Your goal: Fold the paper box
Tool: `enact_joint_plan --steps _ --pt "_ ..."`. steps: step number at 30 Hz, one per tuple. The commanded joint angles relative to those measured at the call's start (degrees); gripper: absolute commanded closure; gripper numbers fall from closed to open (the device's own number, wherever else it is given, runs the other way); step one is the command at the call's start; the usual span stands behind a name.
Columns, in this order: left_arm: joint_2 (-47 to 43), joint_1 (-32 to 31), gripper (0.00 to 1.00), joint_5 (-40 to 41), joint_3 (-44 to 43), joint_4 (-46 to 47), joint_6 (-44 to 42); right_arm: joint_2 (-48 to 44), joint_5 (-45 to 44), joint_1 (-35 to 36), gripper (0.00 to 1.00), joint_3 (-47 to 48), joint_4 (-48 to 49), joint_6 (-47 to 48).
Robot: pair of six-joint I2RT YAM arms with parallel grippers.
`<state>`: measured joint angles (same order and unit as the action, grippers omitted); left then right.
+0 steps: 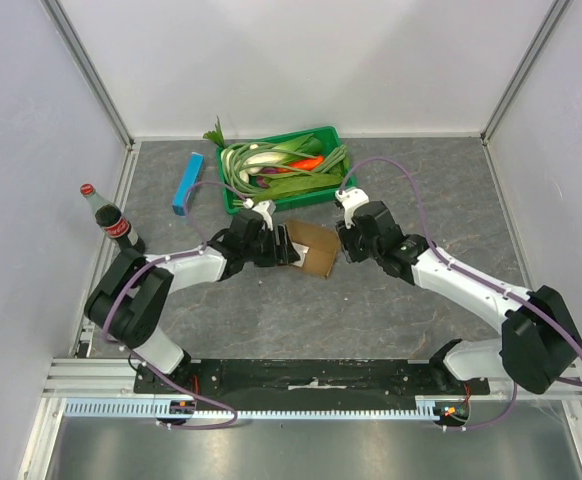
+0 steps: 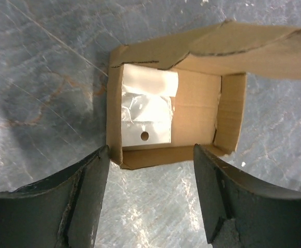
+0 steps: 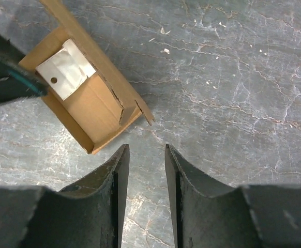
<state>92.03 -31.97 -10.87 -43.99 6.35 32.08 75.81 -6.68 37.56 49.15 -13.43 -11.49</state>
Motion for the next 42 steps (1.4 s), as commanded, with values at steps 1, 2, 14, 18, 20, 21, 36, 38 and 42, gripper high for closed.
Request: enact_joint_plan --steps 1,2,14,18,20,21,36,38,42 --pt "-4.22 -0.20 0.28 -5.73 3.64 6.48 4.75 1.36 0.53 -1.96 0.60 1.92 2.44 1.38" --pt "-6.23 -0.20 0.28 -6.52 4.95 7.00 4.66 1.53 0.26 -2.49 0.61 1.83 2.71 1.64" --pt "-18.91 3.57 0.31 13.31 3.30 -4.07 -2.89 0.56 11.77 -5.04 0.67 -4.05 14.91 6.82" --pt "-12.76 5.16 0.32 9.05 0.22 0.93 -10.60 1.18 11.77 -5.48 0.70 -5.54 17.38 7.09" --pt "-10.82 5.33 0.29 6.67 1.70 7.06 -12.73 0.83 12.56 -5.92 0.70 -6.51 19.40 7.00" --pt "-9.86 5.68 0.28 2.65 1.97 8.23 -14.65 0.83 12.83 -5.92 0.71 -7.13 19.84 7.18" --pt "-4.76 5.60 0.41 -6.53 0.31 15.89 -23.81 4.17 16.69 -6.71 0.91 -7.93 22.75 6.04" --pt "-4.49 5.60 0.47 -6.44 -0.31 15.54 -24.43 4.43 16.70 -6.80 0.91 -7.84 22.66 6.04" --pt "-3.26 5.51 0.52 -6.26 -1.27 15.01 -24.96 4.26 15.91 -6.80 0.91 -7.84 22.66 5.95"
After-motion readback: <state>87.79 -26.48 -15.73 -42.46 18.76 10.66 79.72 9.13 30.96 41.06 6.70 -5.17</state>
